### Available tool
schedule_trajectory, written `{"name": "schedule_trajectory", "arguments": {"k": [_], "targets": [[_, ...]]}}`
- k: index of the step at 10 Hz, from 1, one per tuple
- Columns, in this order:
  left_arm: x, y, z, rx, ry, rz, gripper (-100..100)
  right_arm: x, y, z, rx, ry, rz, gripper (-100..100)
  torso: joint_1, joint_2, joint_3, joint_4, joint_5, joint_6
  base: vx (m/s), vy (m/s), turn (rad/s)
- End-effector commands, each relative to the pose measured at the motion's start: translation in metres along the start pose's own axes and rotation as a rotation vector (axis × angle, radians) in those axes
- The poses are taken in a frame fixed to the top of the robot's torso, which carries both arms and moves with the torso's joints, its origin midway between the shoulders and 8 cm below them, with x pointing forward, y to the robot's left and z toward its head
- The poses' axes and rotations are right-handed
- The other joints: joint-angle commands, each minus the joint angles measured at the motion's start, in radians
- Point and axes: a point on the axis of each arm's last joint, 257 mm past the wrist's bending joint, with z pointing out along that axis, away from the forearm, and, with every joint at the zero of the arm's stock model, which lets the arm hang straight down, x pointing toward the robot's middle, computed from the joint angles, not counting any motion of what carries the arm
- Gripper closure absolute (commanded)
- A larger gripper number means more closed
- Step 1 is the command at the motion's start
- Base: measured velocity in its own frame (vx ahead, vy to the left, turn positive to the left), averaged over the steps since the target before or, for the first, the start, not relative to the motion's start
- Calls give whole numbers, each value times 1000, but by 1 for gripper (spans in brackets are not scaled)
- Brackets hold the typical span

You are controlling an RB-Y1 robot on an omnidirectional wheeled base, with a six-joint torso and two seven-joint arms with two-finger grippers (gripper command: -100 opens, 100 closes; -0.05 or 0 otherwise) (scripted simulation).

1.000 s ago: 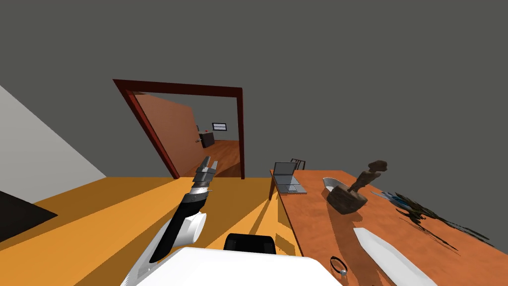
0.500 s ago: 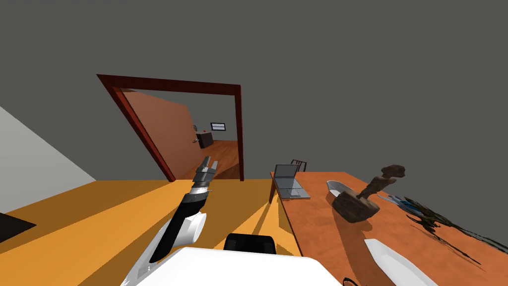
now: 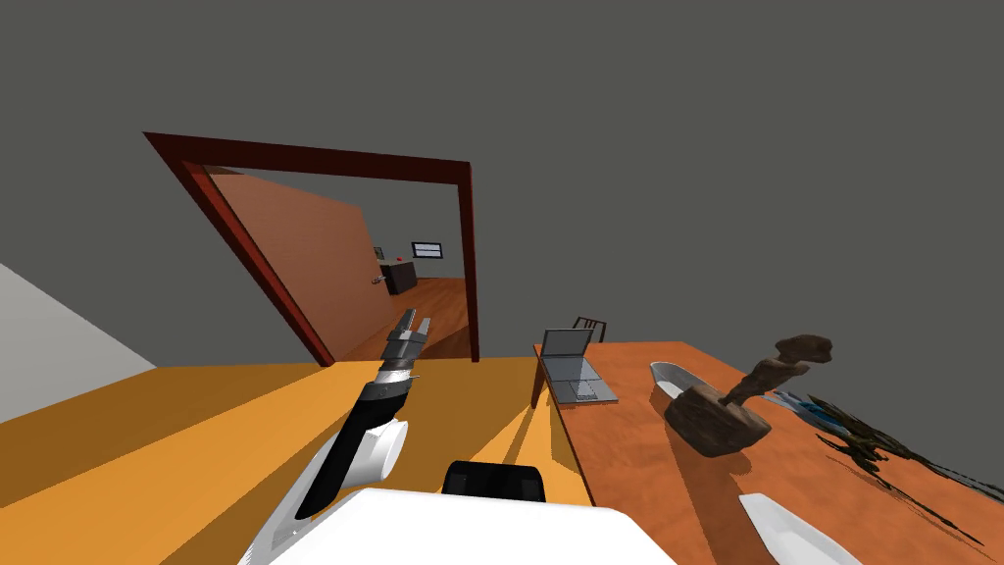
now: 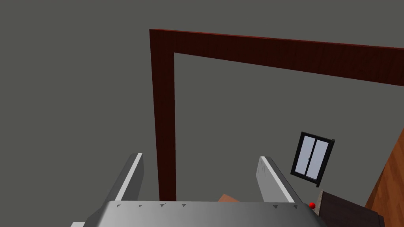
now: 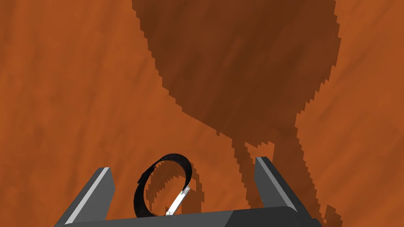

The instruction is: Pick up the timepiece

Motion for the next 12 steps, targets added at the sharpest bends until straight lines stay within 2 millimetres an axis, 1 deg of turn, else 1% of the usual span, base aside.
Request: {"name": "schedule_trajectory", "arguments": {"k": [1, 2, 3, 4, 5, 6, 7, 9, 12], "targets": [[0, 0, 0, 0, 0, 0, 0, -15, -3, 2, 25, -56, 60, -100, 0, 0, 0, 0, 0, 0, 103, -15, -53], [0, 0, 0, 0, 0, 0, 0, -15, -3, 2, 25, -56, 60, -100, 0, 1, 1, 0, 0, 0, 58, -17, -11], [0, 0, 0, 0, 0, 0, 0, -23, -3, 4, 31, -80, 85, -100, -1, 3, 2, 1, 0, 0, 34, -15, -25], [0, 0, 0, 0, 0, 0, 0, -35, 1, 5, 30, -111, 112, -100, -1, 5, 3, 1, 0, 0, 6, -23, -82], [0, 0, 0, 0, 0, 0, 0, -29, -2, 6, 30, -92, 94, -100, -1, 7, 4, 1, 0, 0, -3, -10, -19], [0, 0, 0, 0, 0, 0, 0, -31, -2, 7, 30, -97, 98, 0, 0, 8, 5, 2, 0, 0, 0, 0, 0], [0, 0, 0, 0, 0, 0, 0, -26, -4, 12, 27, -87, 139, -100, 0, 8, 5, 2, 0, 0, -93, -1, 319], [0, 0, 0, 1, 0, 0, 0, -22, -6, 18, 24, -79, 180, -100, 0, 18, 10, 4, 0, 0, -170, -18, 249], [0, 0, 0, 0, 0, 0, 0, -16, -9, 27, 20, -67, 240, -100, 0, 18, 10, 4, 0, 0, -146, 5, 196]]}}
